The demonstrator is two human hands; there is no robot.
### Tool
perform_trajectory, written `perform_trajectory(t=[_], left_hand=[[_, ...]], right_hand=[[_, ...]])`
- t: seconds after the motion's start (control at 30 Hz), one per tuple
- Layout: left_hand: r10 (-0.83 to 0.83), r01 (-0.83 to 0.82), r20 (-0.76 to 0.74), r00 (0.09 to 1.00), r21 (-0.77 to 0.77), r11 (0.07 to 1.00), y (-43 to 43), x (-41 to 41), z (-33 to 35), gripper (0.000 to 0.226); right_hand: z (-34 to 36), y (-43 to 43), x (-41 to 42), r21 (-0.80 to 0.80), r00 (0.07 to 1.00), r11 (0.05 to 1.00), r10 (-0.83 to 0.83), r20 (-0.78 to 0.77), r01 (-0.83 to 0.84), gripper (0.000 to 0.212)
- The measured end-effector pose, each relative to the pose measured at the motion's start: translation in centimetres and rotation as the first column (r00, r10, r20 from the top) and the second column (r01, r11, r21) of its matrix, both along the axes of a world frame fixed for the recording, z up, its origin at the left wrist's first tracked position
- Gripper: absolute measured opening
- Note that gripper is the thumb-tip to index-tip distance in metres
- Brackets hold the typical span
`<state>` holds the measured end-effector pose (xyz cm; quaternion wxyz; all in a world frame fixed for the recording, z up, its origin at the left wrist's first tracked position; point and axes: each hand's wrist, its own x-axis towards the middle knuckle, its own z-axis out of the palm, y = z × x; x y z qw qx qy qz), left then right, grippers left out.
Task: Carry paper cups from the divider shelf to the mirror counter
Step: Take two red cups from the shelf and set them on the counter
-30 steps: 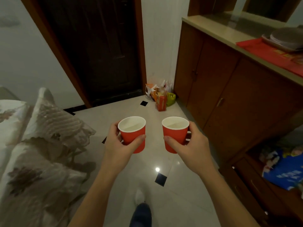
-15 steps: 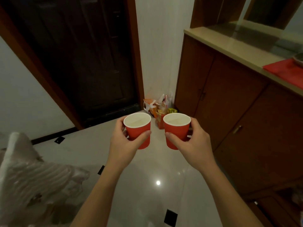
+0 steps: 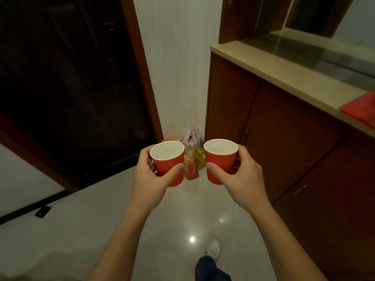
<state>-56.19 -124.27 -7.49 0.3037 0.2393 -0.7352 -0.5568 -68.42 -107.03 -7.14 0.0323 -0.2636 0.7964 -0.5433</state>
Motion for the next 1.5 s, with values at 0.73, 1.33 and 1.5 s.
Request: perform_trajectory(t=[0.73,1.33,1.5], left_hand=[[-0.220,0.222,-0.069,0.973,0.013,0.975,-11.0,-39.4,2.3,0.054],[-0.737,0.743,-0.106,0.667,0.030,0.669,-16.0,-67.3,5.0,0.069],[-0.789,0.792,-0.086,0.608,0.003,0.610,-14.1,-71.0,4.7,0.077]], right_hand=[[3.1,-8.2,-35.0,0.027,0.964,0.966,-0.257,-0.065,0.259,0.077],[5.5,-11.2,-49.2,0.015,0.643,0.643,-0.765,-0.042,0.766,0.082],[5.0,-9.6,-51.0,0.023,0.579,0.578,-0.815,-0.033,0.815,0.074]])
